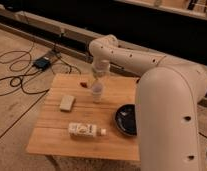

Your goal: Place the ceramic cup in the ceramic bowl

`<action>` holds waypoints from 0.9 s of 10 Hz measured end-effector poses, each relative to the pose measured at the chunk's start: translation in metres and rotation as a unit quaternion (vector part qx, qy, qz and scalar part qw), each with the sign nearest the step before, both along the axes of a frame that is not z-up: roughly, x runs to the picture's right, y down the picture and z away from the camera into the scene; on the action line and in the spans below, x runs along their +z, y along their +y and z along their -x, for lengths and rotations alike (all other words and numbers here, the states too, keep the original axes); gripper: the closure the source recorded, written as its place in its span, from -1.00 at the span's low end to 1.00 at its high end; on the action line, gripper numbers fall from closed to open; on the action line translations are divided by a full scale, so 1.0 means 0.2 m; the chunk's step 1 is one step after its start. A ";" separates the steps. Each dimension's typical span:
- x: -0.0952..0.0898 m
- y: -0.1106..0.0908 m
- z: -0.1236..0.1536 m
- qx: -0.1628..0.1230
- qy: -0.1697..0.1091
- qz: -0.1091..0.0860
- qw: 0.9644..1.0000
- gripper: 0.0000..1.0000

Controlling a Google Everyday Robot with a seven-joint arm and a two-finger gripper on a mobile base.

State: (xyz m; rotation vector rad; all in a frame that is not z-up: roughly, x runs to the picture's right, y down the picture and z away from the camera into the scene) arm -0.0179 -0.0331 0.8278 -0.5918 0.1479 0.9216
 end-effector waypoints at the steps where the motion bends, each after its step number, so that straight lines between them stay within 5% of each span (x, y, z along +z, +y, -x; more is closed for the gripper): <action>1: 0.00 0.01 0.01 -0.013 0.002 -0.002 1.000 -0.55; 9: 0.01 0.25 0.28 -0.070 -0.019 0.025 0.997 -0.55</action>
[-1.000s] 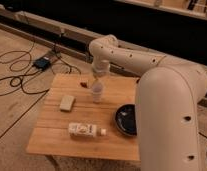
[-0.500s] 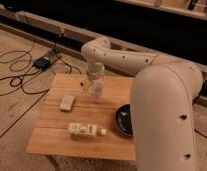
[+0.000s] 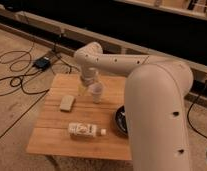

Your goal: Place the ceramic cup in the ceramic bowl

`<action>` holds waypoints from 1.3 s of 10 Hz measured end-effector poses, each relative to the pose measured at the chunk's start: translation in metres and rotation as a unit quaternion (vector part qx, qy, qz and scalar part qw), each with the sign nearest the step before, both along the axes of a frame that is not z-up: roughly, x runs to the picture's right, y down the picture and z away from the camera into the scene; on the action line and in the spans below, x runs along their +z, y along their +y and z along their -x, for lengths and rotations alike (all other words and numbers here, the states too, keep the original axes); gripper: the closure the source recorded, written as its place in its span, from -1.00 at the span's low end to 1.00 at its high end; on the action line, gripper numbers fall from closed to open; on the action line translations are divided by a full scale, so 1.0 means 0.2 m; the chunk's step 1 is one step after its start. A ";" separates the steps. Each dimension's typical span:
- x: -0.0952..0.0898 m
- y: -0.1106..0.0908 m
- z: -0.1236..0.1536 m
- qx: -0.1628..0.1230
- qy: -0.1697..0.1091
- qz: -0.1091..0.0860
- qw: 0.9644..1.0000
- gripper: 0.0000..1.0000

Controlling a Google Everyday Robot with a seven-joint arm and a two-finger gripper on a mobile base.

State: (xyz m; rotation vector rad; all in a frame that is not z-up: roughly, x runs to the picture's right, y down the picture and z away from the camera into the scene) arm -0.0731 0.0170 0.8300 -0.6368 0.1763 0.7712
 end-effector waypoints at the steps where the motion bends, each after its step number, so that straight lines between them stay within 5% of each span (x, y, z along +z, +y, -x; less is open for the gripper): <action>1: 0.04 0.03 -0.01 -0.002 0.003 0.006 1.000 -0.55; 5: 0.17 0.10 -0.02 -0.013 -0.003 0.022 1.000 -0.55; 8: 0.24 0.12 -0.01 -0.036 -0.010 0.016 0.999 -0.54; 13: 0.29 0.11 -0.06 -0.054 -0.001 0.007 0.998 0.35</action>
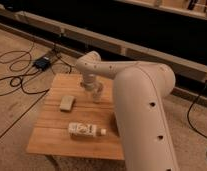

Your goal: Place the ceramic cup in the ceramic bowl

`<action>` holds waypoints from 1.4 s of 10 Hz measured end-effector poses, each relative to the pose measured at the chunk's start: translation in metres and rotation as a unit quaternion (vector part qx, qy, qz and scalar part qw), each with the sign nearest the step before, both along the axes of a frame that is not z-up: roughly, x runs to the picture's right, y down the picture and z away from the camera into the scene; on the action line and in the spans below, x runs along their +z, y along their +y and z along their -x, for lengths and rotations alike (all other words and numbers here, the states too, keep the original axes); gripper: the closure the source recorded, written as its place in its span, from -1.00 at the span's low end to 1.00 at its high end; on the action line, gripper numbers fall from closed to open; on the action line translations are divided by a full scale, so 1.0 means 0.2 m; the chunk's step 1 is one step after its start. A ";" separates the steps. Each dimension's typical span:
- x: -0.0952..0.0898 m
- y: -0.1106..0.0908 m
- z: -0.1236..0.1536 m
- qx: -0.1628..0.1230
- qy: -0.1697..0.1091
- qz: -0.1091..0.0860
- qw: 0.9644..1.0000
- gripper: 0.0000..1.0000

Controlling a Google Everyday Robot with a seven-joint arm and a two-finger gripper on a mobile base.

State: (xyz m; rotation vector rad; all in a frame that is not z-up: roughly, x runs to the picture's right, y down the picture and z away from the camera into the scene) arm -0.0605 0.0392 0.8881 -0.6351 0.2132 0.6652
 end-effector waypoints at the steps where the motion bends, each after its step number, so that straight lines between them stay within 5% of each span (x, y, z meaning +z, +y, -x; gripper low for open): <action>1: 0.00 0.00 -0.01 0.001 0.002 -0.001 1.000 0.51; 3: -0.04 -0.04 -0.04 0.003 0.003 -0.007 1.000 0.95; 4: -0.06 -0.05 -0.04 0.006 0.001 -0.008 1.000 0.99; 10: -0.39 -0.21 -0.28 0.026 0.043 -0.058 0.997 1.00; 14: -0.68 -0.08 -0.51 0.051 0.098 -0.066 0.992 1.00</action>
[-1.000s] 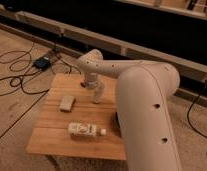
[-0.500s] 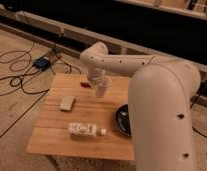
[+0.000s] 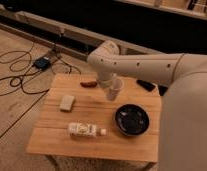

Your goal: Place the ceramic cup in the ceramic bowl

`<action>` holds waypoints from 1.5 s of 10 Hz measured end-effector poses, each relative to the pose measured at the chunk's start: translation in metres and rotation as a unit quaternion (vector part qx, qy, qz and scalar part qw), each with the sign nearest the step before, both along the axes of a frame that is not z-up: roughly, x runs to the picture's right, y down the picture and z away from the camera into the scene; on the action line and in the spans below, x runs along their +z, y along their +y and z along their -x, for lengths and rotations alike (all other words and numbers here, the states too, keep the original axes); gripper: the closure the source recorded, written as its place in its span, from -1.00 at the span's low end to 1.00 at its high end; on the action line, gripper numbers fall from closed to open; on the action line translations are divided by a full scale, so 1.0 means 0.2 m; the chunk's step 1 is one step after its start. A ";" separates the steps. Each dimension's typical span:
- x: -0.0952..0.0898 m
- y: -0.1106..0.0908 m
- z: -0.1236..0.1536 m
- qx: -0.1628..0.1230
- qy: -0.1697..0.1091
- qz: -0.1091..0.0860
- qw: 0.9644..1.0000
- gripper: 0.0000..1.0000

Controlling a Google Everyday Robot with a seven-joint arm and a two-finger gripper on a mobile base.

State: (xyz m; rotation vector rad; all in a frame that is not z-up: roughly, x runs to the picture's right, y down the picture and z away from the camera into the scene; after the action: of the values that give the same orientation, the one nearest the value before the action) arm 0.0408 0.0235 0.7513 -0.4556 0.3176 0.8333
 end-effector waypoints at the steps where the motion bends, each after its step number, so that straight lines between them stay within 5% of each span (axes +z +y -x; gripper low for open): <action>1: -0.07 0.06 -0.06 0.011 0.016 0.002 1.000 1.00; 5: -0.20 0.32 -0.26 0.047 0.070 0.018 0.996 1.00; 11: -0.01 0.58 -0.45 0.069 0.112 0.058 0.990 0.98; 15: 0.14 0.62 -0.53 0.092 0.130 0.063 0.985 0.26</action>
State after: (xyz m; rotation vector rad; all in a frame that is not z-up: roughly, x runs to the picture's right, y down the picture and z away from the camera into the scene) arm 0.1460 0.1481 0.7796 -0.4988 0.5791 1.0601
